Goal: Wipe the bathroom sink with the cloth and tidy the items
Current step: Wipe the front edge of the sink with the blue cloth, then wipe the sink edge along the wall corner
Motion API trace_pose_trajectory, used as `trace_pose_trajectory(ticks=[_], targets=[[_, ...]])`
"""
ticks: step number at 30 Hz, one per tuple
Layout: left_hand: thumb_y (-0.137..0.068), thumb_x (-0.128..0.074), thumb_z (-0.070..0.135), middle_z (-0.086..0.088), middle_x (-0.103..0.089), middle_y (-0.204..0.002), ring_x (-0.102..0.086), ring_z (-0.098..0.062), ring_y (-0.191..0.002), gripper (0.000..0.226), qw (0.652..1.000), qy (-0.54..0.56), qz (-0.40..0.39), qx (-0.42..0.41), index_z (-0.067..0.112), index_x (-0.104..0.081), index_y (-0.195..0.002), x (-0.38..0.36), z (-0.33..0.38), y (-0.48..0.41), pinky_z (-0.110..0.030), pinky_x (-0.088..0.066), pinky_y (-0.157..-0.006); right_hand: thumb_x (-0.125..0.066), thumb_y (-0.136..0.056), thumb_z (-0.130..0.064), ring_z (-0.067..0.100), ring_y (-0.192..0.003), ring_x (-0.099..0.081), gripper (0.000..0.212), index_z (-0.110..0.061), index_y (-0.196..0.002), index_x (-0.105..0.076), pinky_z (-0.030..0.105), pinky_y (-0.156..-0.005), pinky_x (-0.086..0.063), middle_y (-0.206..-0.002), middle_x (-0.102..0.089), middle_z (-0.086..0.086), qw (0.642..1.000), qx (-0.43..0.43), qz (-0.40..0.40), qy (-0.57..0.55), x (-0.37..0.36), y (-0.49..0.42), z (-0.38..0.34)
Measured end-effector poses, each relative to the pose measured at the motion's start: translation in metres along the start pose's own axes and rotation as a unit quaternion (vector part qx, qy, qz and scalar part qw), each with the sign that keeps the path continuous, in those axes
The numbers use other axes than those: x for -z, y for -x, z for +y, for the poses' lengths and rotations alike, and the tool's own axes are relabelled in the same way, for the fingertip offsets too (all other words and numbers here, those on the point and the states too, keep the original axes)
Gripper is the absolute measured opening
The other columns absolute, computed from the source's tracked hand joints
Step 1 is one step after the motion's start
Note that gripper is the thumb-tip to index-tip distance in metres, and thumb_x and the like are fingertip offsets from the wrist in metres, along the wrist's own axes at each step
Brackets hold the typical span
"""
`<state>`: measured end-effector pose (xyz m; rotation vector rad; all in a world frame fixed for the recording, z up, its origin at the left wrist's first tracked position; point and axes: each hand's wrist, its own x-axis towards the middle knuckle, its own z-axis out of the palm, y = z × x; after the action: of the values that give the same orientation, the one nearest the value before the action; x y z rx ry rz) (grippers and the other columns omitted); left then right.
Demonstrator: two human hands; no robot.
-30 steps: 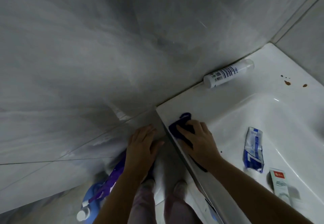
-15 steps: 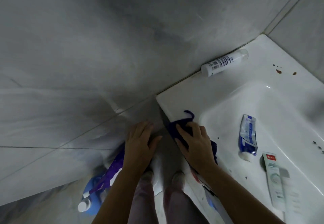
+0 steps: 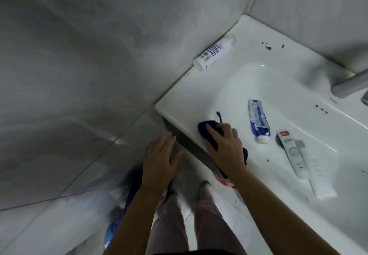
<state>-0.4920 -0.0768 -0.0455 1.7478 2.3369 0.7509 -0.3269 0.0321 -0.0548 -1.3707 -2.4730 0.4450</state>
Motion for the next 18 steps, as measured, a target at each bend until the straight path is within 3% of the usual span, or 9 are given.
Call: trace_pose_trajectory(ticks=[4, 7, 11, 14, 18], targets=[[-0.086, -0.049, 0.038, -0.013, -0.064, -0.114, -0.056, -0.029, -0.110, 0.044, 0.994, 0.021, -0.041, -0.098, 0.003, -0.066, -0.105, -0.018, 0.022, -0.010, -0.042, -0.047, -0.089, -0.056, -0.088, -0.032, 0.031, -0.086, -0.050, 0.036, -0.012, -0.117, -0.059, 0.036, -0.066, -0.043, -0.100, -0.056, 0.015, 0.977, -0.201, 0.002, 0.067, 0.037, 0.081, 0.060], [-0.084, -0.051, 0.036, -0.013, -0.063, -0.114, -0.053, -0.028, -0.111, 0.040, 0.983, 0.038, -0.055, -0.171, 0.004, -0.065, -0.105, -0.028, 0.036, -0.014, -0.041, -0.047, -0.090, -0.060, -0.086, -0.026, 0.036, -0.090, -0.049, 0.035, -0.009, -0.116, -0.061, 0.043, -0.071, -0.045, -0.101, -0.055, 0.018, 0.955, -0.284, 0.040, 0.076, 0.053, 0.124, 0.074], [-0.085, -0.052, 0.035, -0.012, -0.062, -0.117, -0.050, -0.025, -0.114, 0.038, 0.970, 0.043, -0.061, -0.230, 0.007, -0.061, -0.109, -0.043, 0.039, -0.013, -0.038, -0.043, -0.090, -0.050, -0.086, -0.034, 0.038, -0.084, -0.053, 0.037, -0.011, -0.111, -0.063, 0.043, -0.066, -0.047, -0.098, -0.058, 0.018, 0.964, -0.241, 0.087, 0.076, 0.031, 0.082, 0.037], [-0.088, -0.048, 0.037, -0.012, -0.062, -0.118, -0.055, -0.027, -0.111, 0.040, 0.964, 0.026, -0.075, -0.253, 0.006, -0.062, -0.110, -0.050, 0.044, -0.014, -0.037, -0.043, -0.091, -0.054, -0.086, -0.034, 0.035, -0.087, -0.052, 0.037, -0.013, -0.117, -0.058, 0.042, -0.066, -0.047, -0.103, -0.057, 0.016, 0.977, -0.188, 0.070, 0.067, 0.016, 0.053, 0.012], [-0.086, -0.053, 0.031, -0.013, -0.064, -0.113, -0.060, -0.029, -0.105, 0.036, 0.959, 0.052, -0.076, -0.267, 0.003, -0.067, -0.104, -0.048, 0.057, -0.020, -0.041, -0.046, -0.088, -0.057, -0.083, -0.036, 0.037, -0.086, -0.055, 0.038, -0.014, -0.114, -0.062, 0.042, -0.061, -0.052, -0.105, -0.057, 0.017, 0.976, -0.199, 0.070, 0.046, 0.029, 0.099, 0.029]])
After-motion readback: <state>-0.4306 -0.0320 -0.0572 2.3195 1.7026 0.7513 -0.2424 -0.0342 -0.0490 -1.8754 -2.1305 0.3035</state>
